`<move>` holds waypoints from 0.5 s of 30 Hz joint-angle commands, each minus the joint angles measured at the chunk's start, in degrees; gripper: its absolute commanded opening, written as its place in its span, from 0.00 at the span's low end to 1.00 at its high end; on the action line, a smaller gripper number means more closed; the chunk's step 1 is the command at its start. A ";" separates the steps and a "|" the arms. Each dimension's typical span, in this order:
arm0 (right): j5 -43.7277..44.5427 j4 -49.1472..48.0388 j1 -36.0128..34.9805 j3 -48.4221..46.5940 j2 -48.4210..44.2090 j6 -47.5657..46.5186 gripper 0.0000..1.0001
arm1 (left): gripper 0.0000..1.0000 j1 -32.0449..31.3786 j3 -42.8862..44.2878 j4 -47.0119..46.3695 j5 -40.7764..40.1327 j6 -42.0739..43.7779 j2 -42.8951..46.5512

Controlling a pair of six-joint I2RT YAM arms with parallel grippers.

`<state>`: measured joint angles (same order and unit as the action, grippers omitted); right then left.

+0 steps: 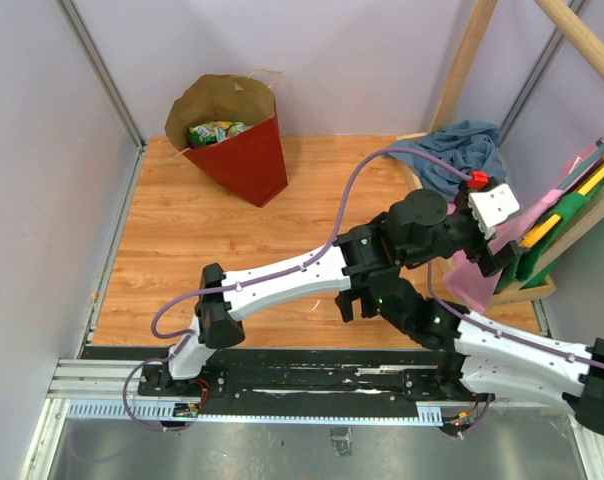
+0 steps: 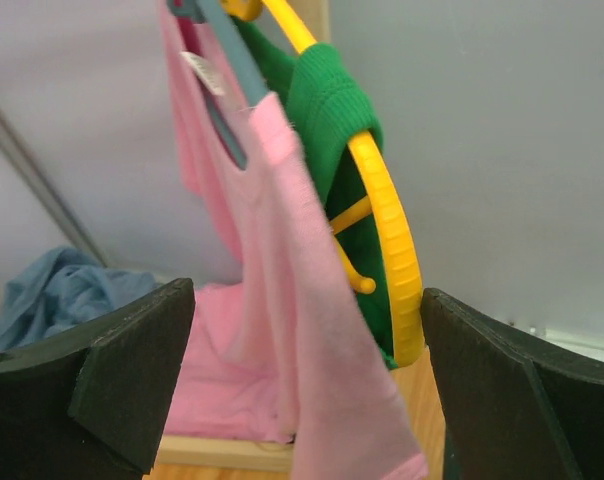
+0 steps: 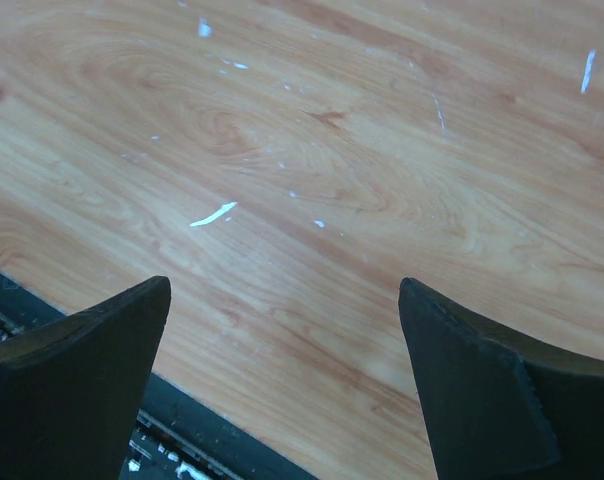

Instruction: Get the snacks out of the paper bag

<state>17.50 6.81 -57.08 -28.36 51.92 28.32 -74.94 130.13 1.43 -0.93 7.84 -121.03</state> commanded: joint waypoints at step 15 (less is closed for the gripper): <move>62.38 -1.20 -40.03 -42.47 9.01 -45.99 0.98 | 1.00 22.15 -43.23 -6.92 -17.18 -8.29 55.62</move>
<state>64.77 9.69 -96.20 -56.73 58.02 0.67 -52.64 92.47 -5.30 -13.10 -0.67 -69.56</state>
